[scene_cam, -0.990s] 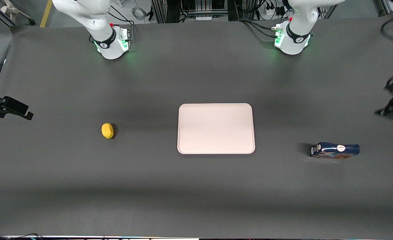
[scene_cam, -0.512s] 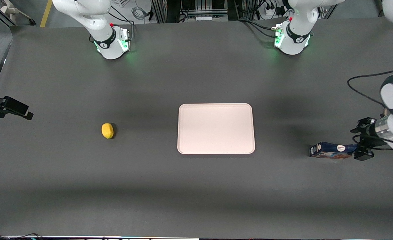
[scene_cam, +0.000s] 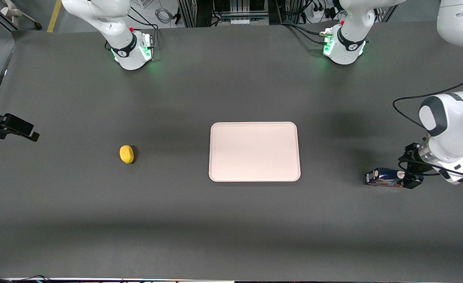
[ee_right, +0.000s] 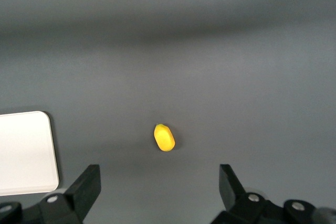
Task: Place cookie box on tray
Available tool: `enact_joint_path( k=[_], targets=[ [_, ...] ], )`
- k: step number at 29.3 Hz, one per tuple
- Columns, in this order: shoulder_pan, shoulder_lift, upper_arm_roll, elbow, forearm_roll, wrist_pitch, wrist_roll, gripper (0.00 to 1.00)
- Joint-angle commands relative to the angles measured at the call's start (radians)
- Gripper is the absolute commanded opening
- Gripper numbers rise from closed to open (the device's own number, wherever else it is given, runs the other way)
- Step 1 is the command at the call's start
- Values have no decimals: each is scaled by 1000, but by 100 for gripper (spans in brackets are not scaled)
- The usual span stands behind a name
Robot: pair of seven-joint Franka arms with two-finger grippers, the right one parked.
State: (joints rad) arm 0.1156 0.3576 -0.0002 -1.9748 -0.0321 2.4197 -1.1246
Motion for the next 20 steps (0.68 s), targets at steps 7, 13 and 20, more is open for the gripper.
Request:
enact_joint_path(
  k=[7, 13, 20],
  targets=[
    [-1, 15, 2, -88, 0, 148, -20, 100],
    [-1, 30, 2, -88, 0, 171, -20, 66],
    [4, 35, 2, -82, 0, 173, -17, 0]
  ],
)
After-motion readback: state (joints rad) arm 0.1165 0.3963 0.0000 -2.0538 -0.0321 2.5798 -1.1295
